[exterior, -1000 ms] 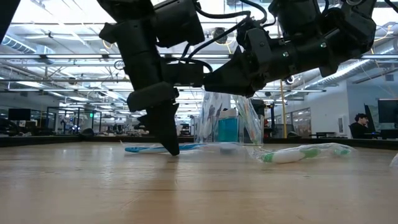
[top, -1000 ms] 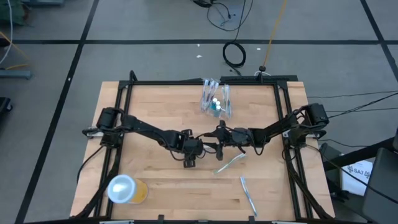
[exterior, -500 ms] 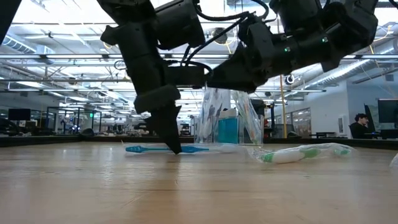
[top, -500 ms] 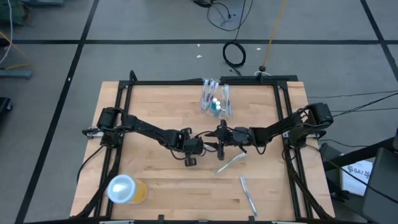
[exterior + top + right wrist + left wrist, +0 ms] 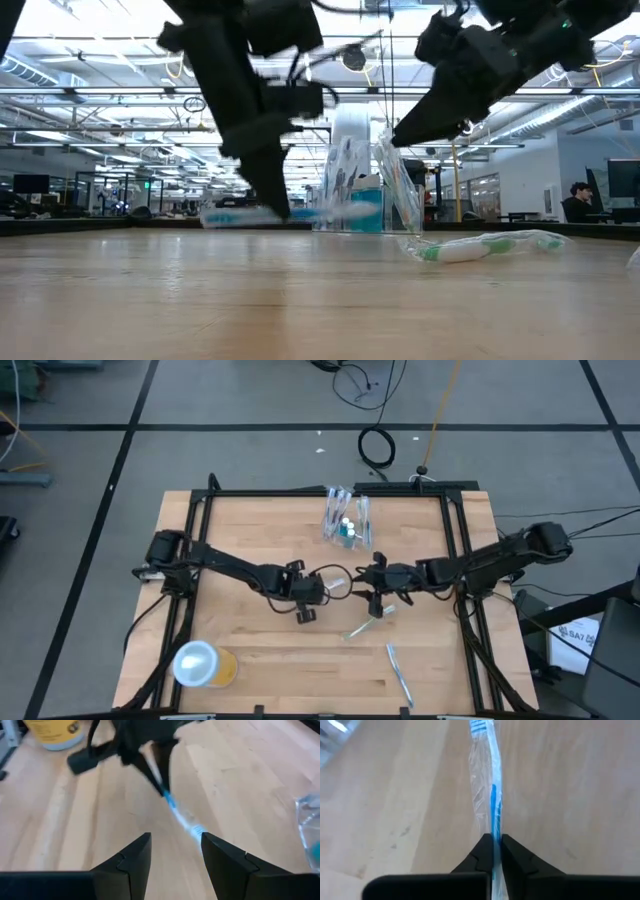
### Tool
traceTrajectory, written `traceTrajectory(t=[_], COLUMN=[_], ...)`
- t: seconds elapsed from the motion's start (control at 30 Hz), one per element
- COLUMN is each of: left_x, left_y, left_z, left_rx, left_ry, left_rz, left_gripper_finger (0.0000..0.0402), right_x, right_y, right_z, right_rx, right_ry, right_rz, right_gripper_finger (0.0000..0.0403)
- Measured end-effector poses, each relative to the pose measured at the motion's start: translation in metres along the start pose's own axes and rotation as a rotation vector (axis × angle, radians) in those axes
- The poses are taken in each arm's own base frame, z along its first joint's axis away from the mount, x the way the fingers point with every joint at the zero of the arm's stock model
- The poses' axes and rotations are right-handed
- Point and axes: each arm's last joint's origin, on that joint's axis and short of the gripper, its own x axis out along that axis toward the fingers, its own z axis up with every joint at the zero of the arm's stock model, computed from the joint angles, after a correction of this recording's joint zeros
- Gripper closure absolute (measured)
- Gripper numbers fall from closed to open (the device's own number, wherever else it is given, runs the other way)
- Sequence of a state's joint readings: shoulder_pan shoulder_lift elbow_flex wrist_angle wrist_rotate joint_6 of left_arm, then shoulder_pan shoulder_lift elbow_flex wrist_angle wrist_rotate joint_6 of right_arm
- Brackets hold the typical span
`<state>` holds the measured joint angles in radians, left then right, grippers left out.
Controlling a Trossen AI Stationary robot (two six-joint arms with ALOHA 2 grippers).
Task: Pick & Place toothbrushing station
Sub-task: Put the blue toothbrush into the transparent organizer
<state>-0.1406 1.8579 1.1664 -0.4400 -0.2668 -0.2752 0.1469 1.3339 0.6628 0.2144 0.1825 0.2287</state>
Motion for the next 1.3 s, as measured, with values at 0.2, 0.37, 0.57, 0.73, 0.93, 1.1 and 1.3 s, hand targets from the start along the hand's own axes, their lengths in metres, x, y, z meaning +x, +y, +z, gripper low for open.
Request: traceTrajectory(t=[0.2, 0.37, 0.57, 0.73, 0.93, 1.1, 1.3], left_x=[-0.052, -0.094, -0.124, -0.112, -0.096, -0.086, -0.083], left_y=[0.004, 0.012, 0.015, 0.012, 0.015, 0.019, 0.020], left_z=[0.011, 0.015, 0.007, -0.018, -0.036, -0.047, -0.050], left_rx=[0.032, 0.050, 0.063, 0.085, 0.078, 0.088, 0.071], left_ry=[-0.137, -0.255, -0.377, -0.531, -0.852, -0.898, -0.894], left_rz=[-0.032, -0.016, 0.057, 0.012, -0.154, -0.255, -0.262], left_gripper_finger=[0.0380, 0.0391, 0.0393, 0.0385, 0.0390, 0.0389, 0.0391], right_x=[-0.008, -0.008, -0.008, -0.006, 0.010, 0.025, 0.039], right_y=[0.007, 0.010, 0.011, 0.014, 0.018, 0.019, 0.019], right_z=[-0.001, -0.004, 0.001, 0.011, 0.020, 0.024, 0.017], right_rx=[-0.016, -0.021, -0.014, -0.061, -0.082, -0.036, -0.050], right_ry=[-0.020, -0.012, -0.063, -0.180, -0.382, -0.569, -0.630], right_rz=[0.032, 0.043, 0.055, 0.076, 0.071, 0.098, 0.168], right_gripper_finger=[0.0234, 0.0234, 0.0234, 0.0234, 0.0234, 0.0234, 0.0234])
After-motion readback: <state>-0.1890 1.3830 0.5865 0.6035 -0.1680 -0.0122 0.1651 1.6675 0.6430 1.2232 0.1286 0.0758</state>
